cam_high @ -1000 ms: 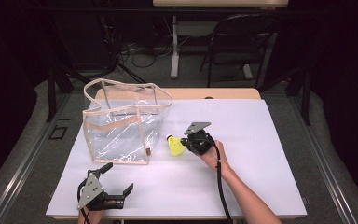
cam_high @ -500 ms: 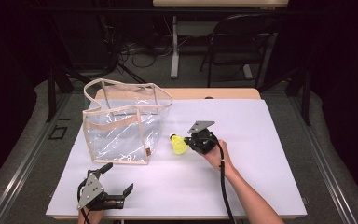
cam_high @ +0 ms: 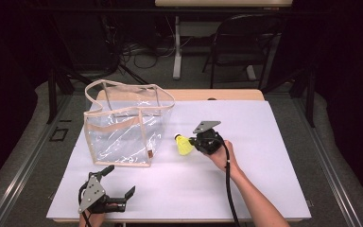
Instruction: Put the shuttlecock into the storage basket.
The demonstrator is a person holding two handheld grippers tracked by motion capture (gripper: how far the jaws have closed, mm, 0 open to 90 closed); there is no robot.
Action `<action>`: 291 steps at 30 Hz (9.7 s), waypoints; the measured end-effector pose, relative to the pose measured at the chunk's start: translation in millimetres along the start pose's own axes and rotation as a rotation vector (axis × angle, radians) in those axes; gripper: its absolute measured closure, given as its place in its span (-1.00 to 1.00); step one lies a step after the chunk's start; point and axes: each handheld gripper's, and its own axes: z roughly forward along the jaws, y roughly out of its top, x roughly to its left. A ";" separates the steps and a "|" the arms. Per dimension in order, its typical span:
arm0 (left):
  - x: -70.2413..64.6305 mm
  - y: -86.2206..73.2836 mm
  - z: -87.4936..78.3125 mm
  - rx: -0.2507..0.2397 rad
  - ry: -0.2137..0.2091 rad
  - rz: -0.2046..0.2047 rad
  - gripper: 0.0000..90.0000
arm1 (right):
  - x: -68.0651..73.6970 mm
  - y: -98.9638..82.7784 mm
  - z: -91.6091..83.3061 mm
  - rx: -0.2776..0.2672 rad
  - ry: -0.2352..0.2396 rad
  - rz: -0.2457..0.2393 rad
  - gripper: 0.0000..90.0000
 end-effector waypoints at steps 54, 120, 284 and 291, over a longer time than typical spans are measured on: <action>0.4 -0.1 -0.1 0.001 0.000 0.003 -1.00 | -23.2 32.9 -42.8 -0.054 -0.050 0.000 0.99; -0.2 0.5 -0.8 -0.006 -0.002 0.000 -1.00 | -37.5 91.3 -87.9 -0.108 -0.091 -0.047 0.99; -0.5 1.2 -3.1 -0.002 -0.004 0.011 -1.00 | -0.2 212.9 -51.1 -0.141 -0.045 -0.094 0.98; -0.5 1.2 -2.9 -0.004 -0.003 0.010 -1.00 | 1.1 214.2 -47.1 -0.138 -0.045 -0.093 0.98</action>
